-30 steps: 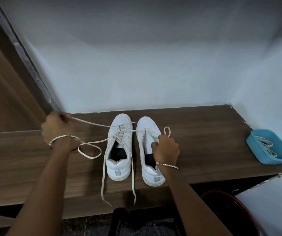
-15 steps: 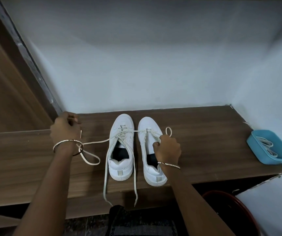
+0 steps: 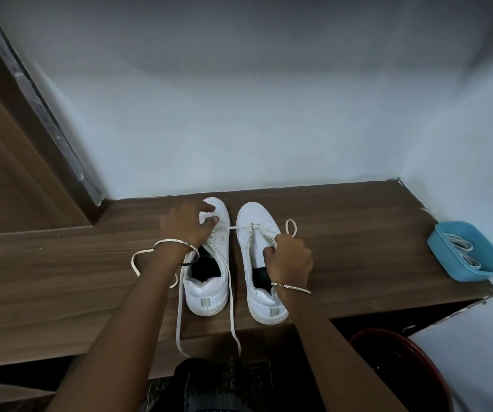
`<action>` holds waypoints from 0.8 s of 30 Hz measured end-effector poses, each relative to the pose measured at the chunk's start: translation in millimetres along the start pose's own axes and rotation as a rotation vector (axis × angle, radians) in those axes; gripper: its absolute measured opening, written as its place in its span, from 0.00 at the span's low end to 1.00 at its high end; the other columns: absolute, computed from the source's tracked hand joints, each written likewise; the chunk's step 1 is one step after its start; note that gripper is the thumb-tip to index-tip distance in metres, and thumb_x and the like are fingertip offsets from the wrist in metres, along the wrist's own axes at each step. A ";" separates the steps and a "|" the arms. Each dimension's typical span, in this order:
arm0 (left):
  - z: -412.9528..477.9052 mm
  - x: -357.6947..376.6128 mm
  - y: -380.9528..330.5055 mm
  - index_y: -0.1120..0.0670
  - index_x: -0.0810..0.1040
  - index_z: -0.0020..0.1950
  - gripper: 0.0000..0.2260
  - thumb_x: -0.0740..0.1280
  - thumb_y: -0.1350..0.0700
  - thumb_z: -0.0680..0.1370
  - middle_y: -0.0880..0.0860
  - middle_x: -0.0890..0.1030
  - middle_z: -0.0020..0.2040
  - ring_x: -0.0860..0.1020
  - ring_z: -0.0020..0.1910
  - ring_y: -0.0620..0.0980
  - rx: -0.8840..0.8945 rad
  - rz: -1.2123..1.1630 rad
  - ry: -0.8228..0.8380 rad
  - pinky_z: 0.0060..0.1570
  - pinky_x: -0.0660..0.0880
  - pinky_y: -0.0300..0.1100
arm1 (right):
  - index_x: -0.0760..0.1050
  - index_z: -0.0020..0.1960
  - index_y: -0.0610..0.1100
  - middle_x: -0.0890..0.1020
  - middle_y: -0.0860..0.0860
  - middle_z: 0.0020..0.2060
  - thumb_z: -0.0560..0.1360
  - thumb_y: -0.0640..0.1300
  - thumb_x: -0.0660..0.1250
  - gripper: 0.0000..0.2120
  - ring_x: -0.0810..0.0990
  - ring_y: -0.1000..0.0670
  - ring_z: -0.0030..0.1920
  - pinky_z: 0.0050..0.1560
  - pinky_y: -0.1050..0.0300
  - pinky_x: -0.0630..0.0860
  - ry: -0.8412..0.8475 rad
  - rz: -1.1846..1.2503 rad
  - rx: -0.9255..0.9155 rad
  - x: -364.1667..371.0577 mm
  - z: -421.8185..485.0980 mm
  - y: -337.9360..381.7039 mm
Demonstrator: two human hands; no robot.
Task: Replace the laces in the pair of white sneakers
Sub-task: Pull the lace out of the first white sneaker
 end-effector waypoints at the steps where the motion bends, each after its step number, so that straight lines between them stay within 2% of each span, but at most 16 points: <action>1: 1.8 7.8 -5.6 0.44 0.81 0.61 0.14 0.67 0.45 0.77 0.49 0.82 0.59 0.77 0.61 0.55 0.020 0.045 0.034 0.59 0.71 0.48 | 0.76 0.49 0.41 0.81 0.43 0.48 0.77 0.45 0.63 0.08 0.80 0.39 0.50 0.44 0.52 0.73 -0.001 -0.002 -0.006 0.1 0.2 -0.3; 4: 4.5 29.1 -21.4 0.44 0.80 0.61 0.13 0.66 0.46 0.78 0.48 0.81 0.60 0.76 0.63 0.54 0.062 0.153 0.085 0.65 0.66 0.52 | 0.76 0.49 0.41 0.81 0.42 0.48 0.77 0.45 0.62 0.08 0.80 0.38 0.51 0.44 0.52 0.72 0.001 -0.001 -0.011 0.3 0.6 -1.2; 8: 9.1 49.6 -29.8 0.46 0.81 0.57 0.11 0.65 0.45 0.78 0.48 0.81 0.54 0.75 0.62 0.55 0.100 0.297 0.135 0.61 0.63 0.55 | 0.75 0.49 0.41 0.81 0.42 0.48 0.76 0.44 0.62 0.08 0.80 0.37 0.50 0.42 0.54 0.69 -0.001 0.000 -0.012 0.3 0.3 -1.5; 12: 14.1 59.7 -32.9 0.47 0.81 0.55 0.12 0.63 0.44 0.79 0.50 0.81 0.54 0.74 0.61 0.54 0.131 0.409 0.104 0.60 0.63 0.55 | 0.75 0.49 0.41 0.81 0.43 0.49 0.77 0.45 0.62 0.08 0.80 0.38 0.51 0.41 0.54 0.68 0.006 -0.016 -0.014 0.5 0.4 -0.9; 16: 19.3 61.3 -32.4 0.48 0.82 0.52 0.13 0.63 0.42 0.79 0.51 0.82 0.51 0.74 0.61 0.53 0.127 0.433 0.075 0.65 0.60 0.56 | 0.75 0.49 0.41 0.81 0.43 0.49 0.76 0.45 0.62 0.08 0.80 0.38 0.51 0.42 0.54 0.69 0.006 -0.016 -0.008 1.3 0.9 -0.4; 20: 17.6 50.5 -29.3 0.48 0.83 0.47 0.10 0.65 0.44 0.78 0.50 0.84 0.46 0.79 0.54 0.54 0.064 0.203 0.001 0.63 0.62 0.52 | 0.76 0.47 0.41 0.81 0.43 0.47 0.76 0.46 0.63 0.08 0.80 0.38 0.50 0.42 0.54 0.69 -0.011 0.003 0.002 1.8 2.7 -3.4; 22: 18.0 38.1 -19.5 0.47 0.84 0.41 0.07 0.67 0.49 0.76 0.50 0.84 0.45 0.80 0.51 0.55 -0.019 0.025 -0.067 0.58 0.69 0.48 | 0.75 0.46 0.42 0.81 0.44 0.46 0.76 0.46 0.63 0.08 0.81 0.39 0.49 0.41 0.54 0.68 -0.022 0.030 0.012 2.8 4.1 -5.7; 24: 16.8 21.6 -6.3 0.45 0.82 0.34 0.09 0.68 0.52 0.74 0.49 0.85 0.41 0.82 0.47 0.55 -0.096 -0.161 -0.125 0.52 0.75 0.47 | 0.74 0.44 0.42 0.82 0.44 0.44 0.75 0.46 0.64 0.07 0.81 0.40 0.48 0.41 0.56 0.66 -0.034 0.063 0.026 3.3 4.8 -8.3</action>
Point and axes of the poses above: each hand's wrist, its own z-axis towards the middle knuckle, its own x-axis out of the palm, y = z × x, the point moved 3 cm from there along z, towards the middle knuckle
